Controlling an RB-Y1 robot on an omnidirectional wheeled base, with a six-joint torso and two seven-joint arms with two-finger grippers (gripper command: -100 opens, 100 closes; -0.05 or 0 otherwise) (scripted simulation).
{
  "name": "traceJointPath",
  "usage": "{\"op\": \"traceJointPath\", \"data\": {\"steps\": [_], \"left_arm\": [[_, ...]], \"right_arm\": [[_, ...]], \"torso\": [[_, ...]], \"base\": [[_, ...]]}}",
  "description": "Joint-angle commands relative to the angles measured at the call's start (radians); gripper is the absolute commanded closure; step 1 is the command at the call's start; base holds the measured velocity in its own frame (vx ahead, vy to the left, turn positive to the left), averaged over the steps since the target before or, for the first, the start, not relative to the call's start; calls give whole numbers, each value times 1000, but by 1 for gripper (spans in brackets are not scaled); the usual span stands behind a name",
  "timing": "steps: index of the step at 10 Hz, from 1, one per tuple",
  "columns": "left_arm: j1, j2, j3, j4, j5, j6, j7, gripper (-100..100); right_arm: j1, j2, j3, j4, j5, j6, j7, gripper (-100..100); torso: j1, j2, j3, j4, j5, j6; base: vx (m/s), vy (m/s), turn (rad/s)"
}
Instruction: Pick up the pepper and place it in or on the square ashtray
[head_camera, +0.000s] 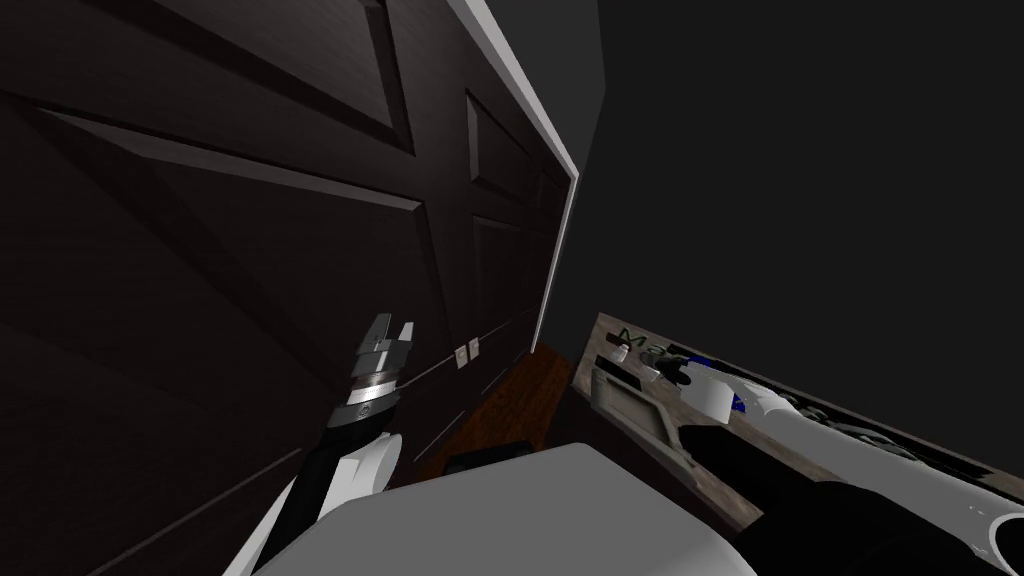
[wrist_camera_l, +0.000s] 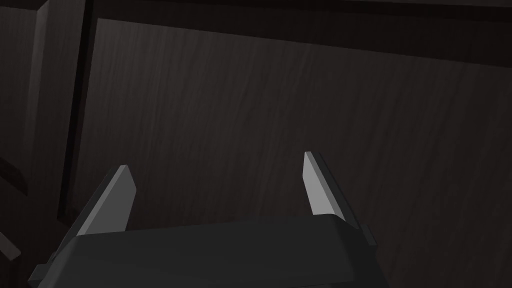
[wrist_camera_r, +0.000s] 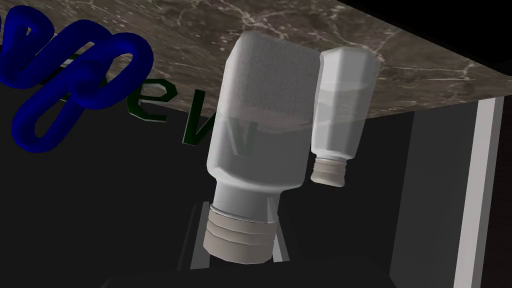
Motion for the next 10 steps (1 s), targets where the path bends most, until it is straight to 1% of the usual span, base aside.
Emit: {"op": "traceJointPath", "data": {"steps": [1, 3, 4, 5, 6, 7, 9, 10], "left_arm": [[0, 0, 0, 0, 0, 0, 0, 0], [0, 0, 0, 0, 0, 0, 0, 0], [0, 0, 0, 0, 0, 0, 0, 0], [0, 0, 0, 0, 0, 0, 0, 0], [0, 0, 0, 0, 0, 0, 0, 0], [0, 0, 0, 0, 0, 0, 0, 0], [1, 0, 0, 0, 0, 0, 0, 0], [1, 0, 0, 0, 0, 0, 0, 0]], "right_arm": [[-26, -32, 2, 8, -2, 1, 27, 100], [-35, -66, -5, -5, 2, 13, 48, 100], [-35, -66, -5, -5, 2, 13, 48, 100], [-35, -83, -8, -17, 10, 22, 59, 100], [-33, -82, -6, -31, 27, 22, 62, 100], [-33, -76, -4, -40, 41, 17, 61, 100], [-35, -61, 5, -68, 77, 2, 57, 100], [-36, -53, 10, -85, 97, -7, 53, 100]], "torso": [[0, 0, 0, 0, 0, 0], [3, 0, 0, 0, 0, -1], [4, 1, 0, 0, 0, 1], [3, -1, 0, -1, 0, 3], [6, -3, -2, -1, 0, 1], [12, -5, -3, -2, 1, 2], [20, -6, -4, -2, 3, 3], [20, -6, -3, -2, 3, 4]], "base": [[-149, -46, 257], [-173, -8, 210], [-101, 3, 45], [-68, 39, 51], [-38, 135, -14], [-12, 208, -160], [-18, 230, -249], [-23, 235, -247]]}}
